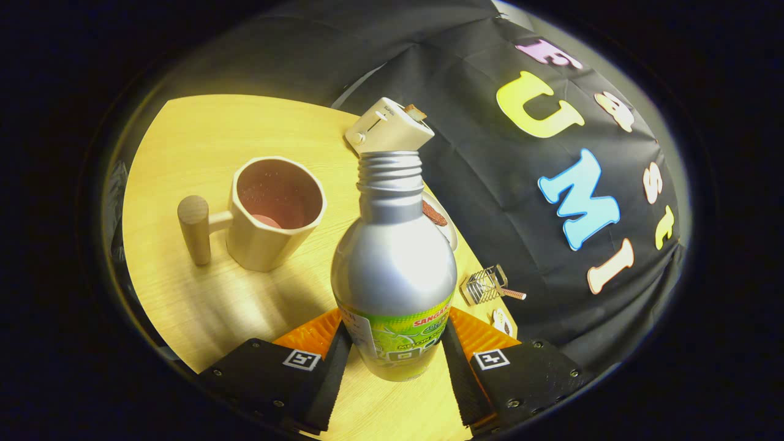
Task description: Take the bottle from table, then pour the juice into the cup, finally place the bottle on the coaster
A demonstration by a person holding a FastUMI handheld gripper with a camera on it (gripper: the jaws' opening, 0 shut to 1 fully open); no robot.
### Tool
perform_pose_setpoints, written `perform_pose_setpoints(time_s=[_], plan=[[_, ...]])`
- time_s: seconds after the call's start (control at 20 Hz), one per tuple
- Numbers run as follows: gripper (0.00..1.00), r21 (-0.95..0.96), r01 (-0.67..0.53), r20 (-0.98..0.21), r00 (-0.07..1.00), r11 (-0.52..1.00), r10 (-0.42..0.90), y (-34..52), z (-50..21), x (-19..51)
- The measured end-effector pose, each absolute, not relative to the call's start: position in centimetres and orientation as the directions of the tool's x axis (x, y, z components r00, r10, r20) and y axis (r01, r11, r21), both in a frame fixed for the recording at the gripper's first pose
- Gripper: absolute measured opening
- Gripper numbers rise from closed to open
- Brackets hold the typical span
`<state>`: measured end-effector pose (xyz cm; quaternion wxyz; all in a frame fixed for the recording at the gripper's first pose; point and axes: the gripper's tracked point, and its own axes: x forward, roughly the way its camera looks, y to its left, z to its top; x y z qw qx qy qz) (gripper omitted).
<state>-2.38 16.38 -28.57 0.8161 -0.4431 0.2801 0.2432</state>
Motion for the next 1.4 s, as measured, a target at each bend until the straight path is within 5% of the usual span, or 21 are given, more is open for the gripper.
perform_pose_setpoints(time_s=[1.4], plan=[[0.76, -0.695, -0.715, -0.716, 0.698, 0.074, 0.015, 17.11, -27.95, -2.43]])
